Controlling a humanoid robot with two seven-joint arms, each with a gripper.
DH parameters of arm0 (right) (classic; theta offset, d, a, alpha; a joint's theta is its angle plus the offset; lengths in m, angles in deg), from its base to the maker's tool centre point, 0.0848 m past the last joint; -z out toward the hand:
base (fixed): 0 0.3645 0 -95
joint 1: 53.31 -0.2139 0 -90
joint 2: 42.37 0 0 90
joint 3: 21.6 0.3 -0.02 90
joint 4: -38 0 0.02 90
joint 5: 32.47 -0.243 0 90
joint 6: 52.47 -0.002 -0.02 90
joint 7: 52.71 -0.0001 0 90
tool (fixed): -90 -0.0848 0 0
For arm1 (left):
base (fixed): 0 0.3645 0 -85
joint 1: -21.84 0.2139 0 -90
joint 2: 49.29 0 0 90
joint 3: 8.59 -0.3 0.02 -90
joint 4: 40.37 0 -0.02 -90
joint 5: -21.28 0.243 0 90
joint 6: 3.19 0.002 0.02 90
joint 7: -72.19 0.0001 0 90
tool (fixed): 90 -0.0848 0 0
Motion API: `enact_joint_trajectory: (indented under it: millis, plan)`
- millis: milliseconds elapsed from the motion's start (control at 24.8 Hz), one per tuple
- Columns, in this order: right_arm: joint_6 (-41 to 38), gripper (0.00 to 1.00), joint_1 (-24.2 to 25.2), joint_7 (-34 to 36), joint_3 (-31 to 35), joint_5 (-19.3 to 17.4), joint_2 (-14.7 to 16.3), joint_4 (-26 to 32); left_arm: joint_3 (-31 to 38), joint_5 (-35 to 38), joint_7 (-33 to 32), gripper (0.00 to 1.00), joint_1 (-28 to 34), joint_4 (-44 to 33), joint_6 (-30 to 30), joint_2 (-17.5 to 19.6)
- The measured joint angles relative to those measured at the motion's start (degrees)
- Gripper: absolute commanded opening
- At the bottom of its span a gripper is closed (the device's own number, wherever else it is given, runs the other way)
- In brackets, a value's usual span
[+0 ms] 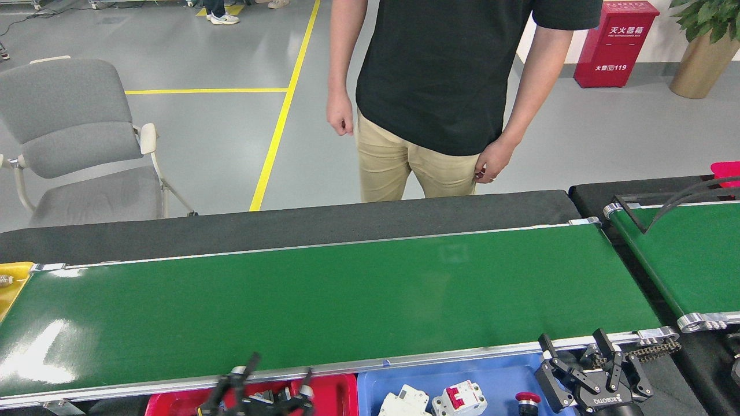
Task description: Pick switch part from conveyor to tray
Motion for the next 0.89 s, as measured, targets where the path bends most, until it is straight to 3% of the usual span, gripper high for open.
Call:
enact_joint_trajectory:
  millis: [121, 242, 404, 646, 889]
  plan:
    - [1.3, 0.98, 0.0, -0.2, 0.0, 1.1, 0.0, 0.2, 7.1, -0.4, 0.2, 0.99, 2.2, 0.9, -0.8, 1.7]
    - [3.9, 0.98, 0.2, -0.3, 0.0, 3.9, 0.0, 0.3, 9.9, -1.9, 0.2, 0.99, 2.9, 3.1, -1.2, 3.8]
    - [5.6, 0.98, 0.8, -0.4, -0.3, 5.6, -0.3, 0.5, 10.2, -7.4, 0.0, 0.99, 3.0, 3.5, -2.0, 7.0]
    - [5.9, 0.98, 0.8, -0.4, -0.4, 5.7, -1.2, 0.5, 10.1, -8.7, -2.8, 0.99, 1.2, 4.6, -3.3, 9.8]
    - [6.0, 0.98, 0.8, -0.4, -0.4, 5.7, -2.0, 0.6, 9.7, -8.7, -3.1, 1.00, 0.9, 4.6, -3.3, 9.9]
